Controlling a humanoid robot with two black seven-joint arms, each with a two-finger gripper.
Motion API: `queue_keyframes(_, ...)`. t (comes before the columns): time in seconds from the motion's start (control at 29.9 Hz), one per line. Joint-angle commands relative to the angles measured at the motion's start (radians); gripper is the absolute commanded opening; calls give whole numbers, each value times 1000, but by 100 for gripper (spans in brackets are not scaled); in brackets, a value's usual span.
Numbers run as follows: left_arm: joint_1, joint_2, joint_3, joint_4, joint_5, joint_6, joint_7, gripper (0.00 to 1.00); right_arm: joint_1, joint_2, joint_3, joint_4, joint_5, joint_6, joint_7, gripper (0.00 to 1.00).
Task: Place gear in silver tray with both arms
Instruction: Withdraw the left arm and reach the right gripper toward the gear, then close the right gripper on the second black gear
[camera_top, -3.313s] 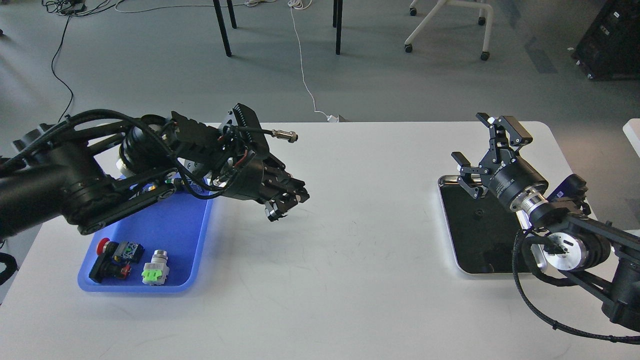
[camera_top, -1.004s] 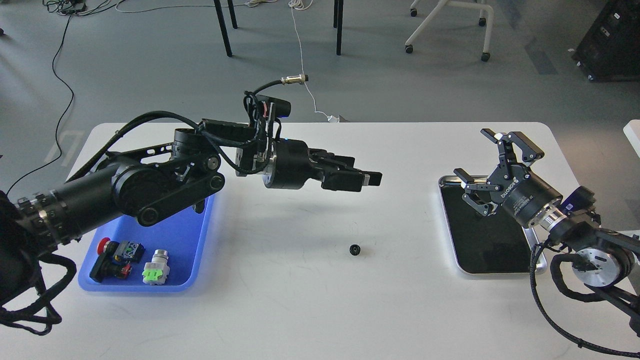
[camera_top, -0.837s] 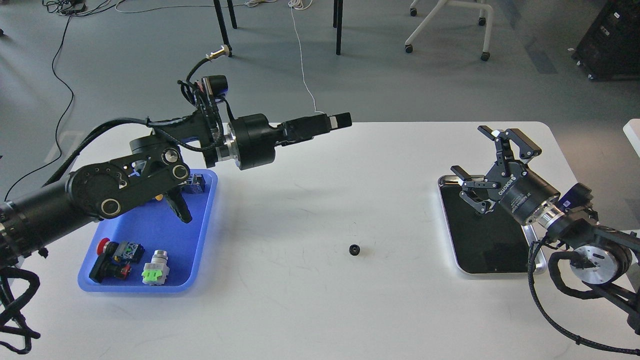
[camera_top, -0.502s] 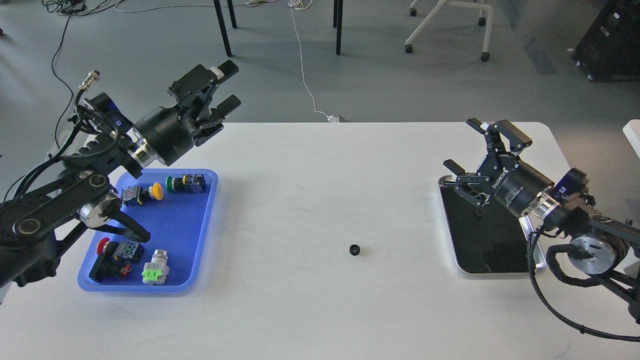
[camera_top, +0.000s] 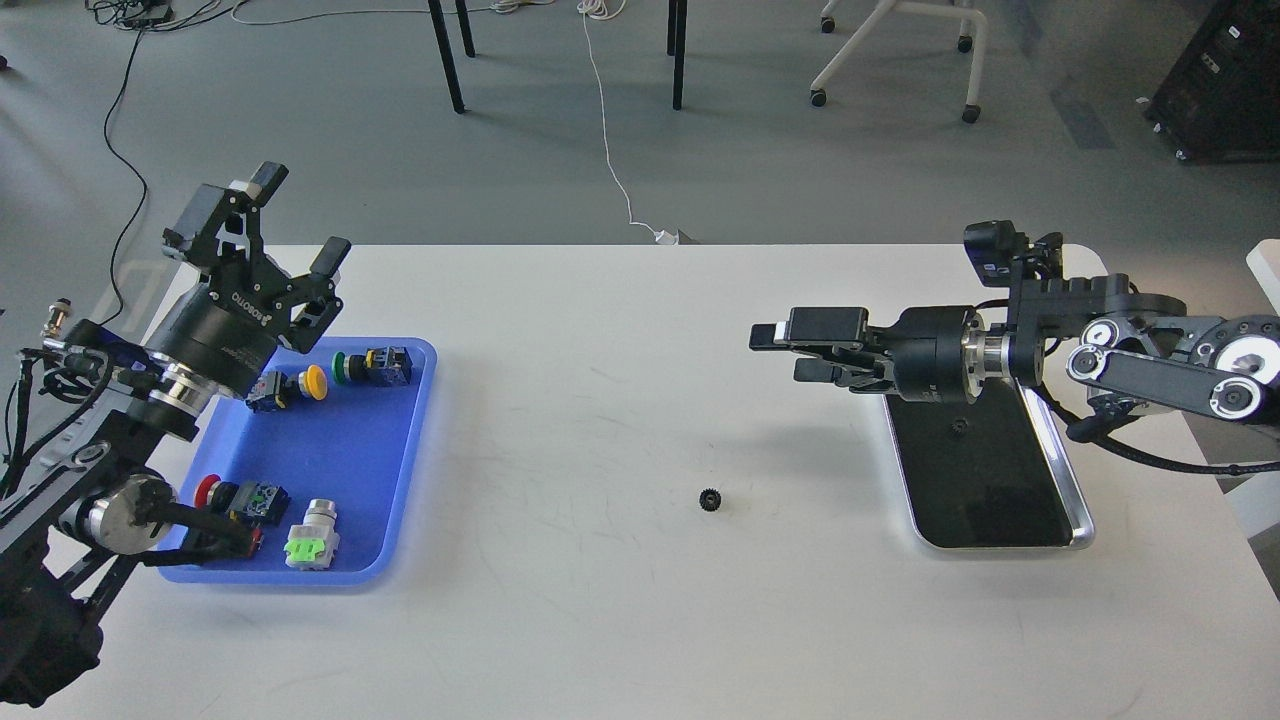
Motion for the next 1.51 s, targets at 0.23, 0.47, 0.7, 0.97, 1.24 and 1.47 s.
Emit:
queue_keyframes(0.23,28,-15,-29,-1,0,-3,17,98,232,328,-398,-9,-357,-230,0,97)
queue_keyframes(0.47,30,-10,-29,-15,0,3,19,98,231,440,-519,-26,-363,-361,0,96)
queue_keyframes(0.7,34,-10,-29,-21,0,5,20,98,215,494,-593,-29,-371,-435,0,96)
queue_keyframes(0.97,36,-8,-29,-21,0,5,20,98,157,537,-597,-95,-369,-453,0,92)
queue_keyframes(1.24,36,-10,-29,-21,0,3,20,98,149,537,-599,-96,-369,-458,0,79)
queue_keyframes(1.47,36,-10,-29,-21,0,3,20,98,135,537,-600,-111,-369,-459,0,70)
